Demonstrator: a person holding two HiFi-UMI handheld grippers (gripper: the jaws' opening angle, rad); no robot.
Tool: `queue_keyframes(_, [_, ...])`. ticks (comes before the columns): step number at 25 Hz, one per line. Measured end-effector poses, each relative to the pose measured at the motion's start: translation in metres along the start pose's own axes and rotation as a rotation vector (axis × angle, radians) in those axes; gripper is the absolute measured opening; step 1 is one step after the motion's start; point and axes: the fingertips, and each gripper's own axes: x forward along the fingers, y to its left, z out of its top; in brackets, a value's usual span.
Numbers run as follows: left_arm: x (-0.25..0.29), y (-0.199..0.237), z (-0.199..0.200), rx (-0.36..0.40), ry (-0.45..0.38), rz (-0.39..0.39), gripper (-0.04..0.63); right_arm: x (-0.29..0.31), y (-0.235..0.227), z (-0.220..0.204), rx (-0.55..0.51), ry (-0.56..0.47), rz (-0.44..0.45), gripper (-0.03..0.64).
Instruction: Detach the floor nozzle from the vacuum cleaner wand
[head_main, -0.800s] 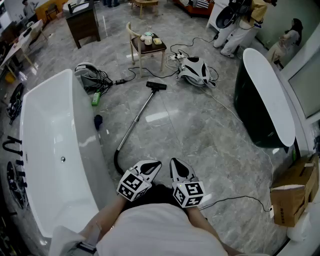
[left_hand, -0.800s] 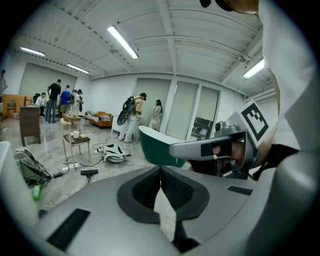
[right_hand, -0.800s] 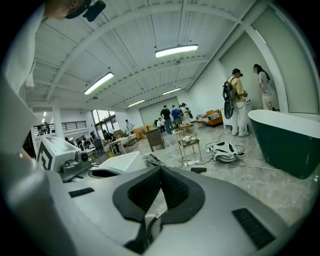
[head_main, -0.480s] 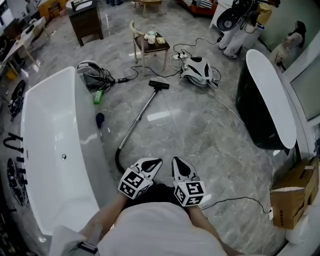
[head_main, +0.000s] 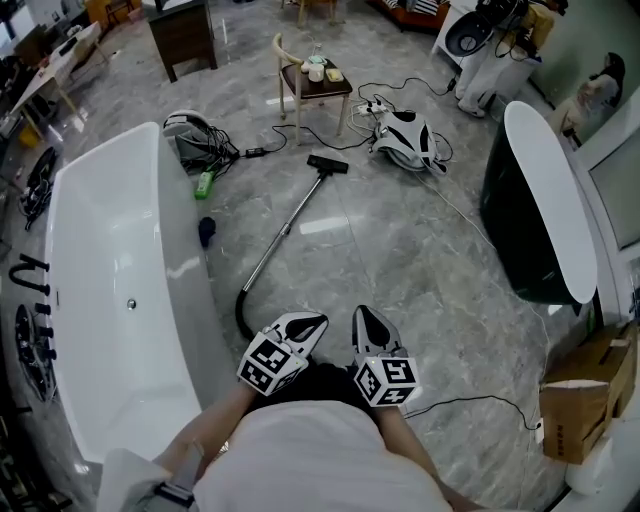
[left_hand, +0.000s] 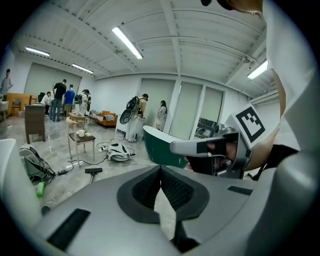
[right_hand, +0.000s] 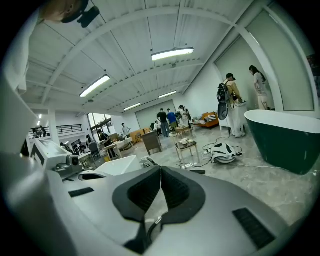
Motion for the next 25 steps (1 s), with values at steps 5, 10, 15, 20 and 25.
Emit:
queue_keyframes(5, [-0.006, 0.011, -0.002, -0.052, -0.025, -0.010, 0.009, 0.001, 0.014, 0.007, -0.017, -0.076, 0.004, 0.015])
queue_keyframes(10, [-0.005, 0.011, -0.004, -0.060, -0.037, -0.048, 0.009, -0.004, 0.012, -0.003, 0.040, -0.108, -0.047, 0.017])
queue_keyframes(15, [-0.010, 0.015, -0.009, -0.079, -0.028, -0.050, 0.009, -0.001, 0.008, -0.001, 0.074, -0.110, -0.059, 0.017])
queue_keyframes(20, [0.003, 0.034, -0.007, -0.115, -0.035, -0.027, 0.009, 0.017, -0.001, 0.001, 0.075, -0.092, -0.039, 0.017])
queue_keyframes(25, [0.016, 0.051, 0.006, -0.093, -0.037, -0.018, 0.009, 0.045, -0.012, 0.009, 0.058, -0.077, -0.016, 0.017])
